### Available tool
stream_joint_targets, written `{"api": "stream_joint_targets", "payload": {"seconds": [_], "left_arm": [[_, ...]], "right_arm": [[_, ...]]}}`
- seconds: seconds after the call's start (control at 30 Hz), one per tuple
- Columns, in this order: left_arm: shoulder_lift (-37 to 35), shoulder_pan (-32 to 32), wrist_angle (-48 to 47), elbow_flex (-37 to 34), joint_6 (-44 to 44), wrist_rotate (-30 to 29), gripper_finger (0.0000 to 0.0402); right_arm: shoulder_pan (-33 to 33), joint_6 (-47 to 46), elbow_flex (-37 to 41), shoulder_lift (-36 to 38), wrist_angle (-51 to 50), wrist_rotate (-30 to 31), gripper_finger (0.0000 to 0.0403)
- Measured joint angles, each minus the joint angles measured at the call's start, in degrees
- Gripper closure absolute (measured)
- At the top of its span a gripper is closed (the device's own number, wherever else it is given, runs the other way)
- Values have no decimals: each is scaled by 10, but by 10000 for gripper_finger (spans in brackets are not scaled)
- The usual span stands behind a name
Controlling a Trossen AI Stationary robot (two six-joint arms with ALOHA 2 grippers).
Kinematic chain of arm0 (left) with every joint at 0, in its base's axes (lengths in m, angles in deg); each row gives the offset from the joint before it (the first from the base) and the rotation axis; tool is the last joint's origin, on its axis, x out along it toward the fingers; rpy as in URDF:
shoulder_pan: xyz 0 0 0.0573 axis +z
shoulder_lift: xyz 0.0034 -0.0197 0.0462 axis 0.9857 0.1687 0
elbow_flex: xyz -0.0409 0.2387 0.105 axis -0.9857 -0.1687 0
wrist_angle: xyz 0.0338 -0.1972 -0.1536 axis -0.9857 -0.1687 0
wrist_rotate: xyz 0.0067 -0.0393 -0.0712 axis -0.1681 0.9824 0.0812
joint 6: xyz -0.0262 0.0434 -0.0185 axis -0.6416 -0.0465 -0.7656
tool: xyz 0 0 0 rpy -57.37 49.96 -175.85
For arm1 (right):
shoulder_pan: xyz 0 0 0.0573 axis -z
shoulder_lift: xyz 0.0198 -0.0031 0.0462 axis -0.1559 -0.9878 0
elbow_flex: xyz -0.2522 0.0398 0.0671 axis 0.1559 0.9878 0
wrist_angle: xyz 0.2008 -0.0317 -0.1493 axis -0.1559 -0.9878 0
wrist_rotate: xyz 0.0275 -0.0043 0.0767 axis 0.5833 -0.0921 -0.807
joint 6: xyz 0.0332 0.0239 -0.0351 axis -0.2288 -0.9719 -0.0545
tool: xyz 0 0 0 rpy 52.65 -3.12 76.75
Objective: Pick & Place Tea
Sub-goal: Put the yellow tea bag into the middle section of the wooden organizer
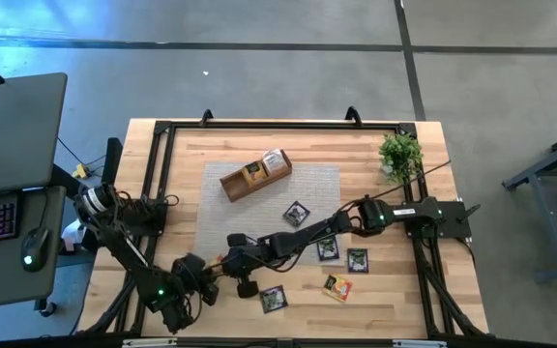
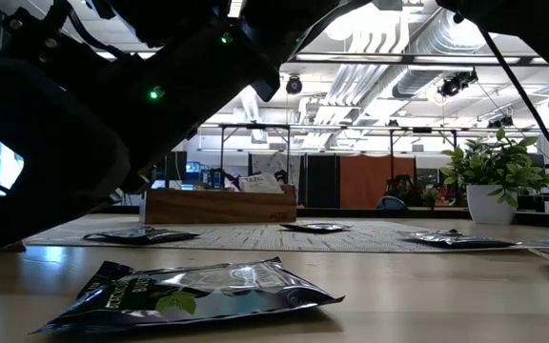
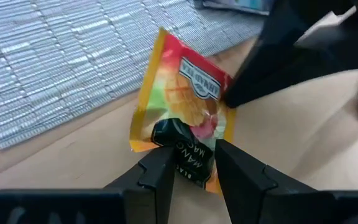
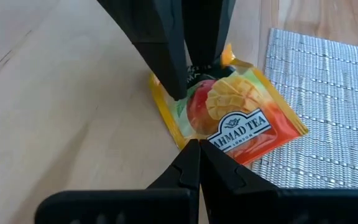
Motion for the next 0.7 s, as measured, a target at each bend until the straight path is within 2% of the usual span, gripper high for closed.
{"api": "stream_joint_targets", "payload": {"seconds": [0.27,0.37,0.57,0.7], "left_arm": [[-2,25,-3,3,33,36,291],[-2,25,-10,3,37,40,314],[-1,25,-14,2,38,37,389],[0,25,-15,3,52,37,392]], "right_arm": [[-2,-17,0,0,-10,0,402],[-7,-25,-1,1,-22,4,402],[-21,-30,-1,1,-32,11,402],[-28,-27,-1,1,-43,37,402]]}}
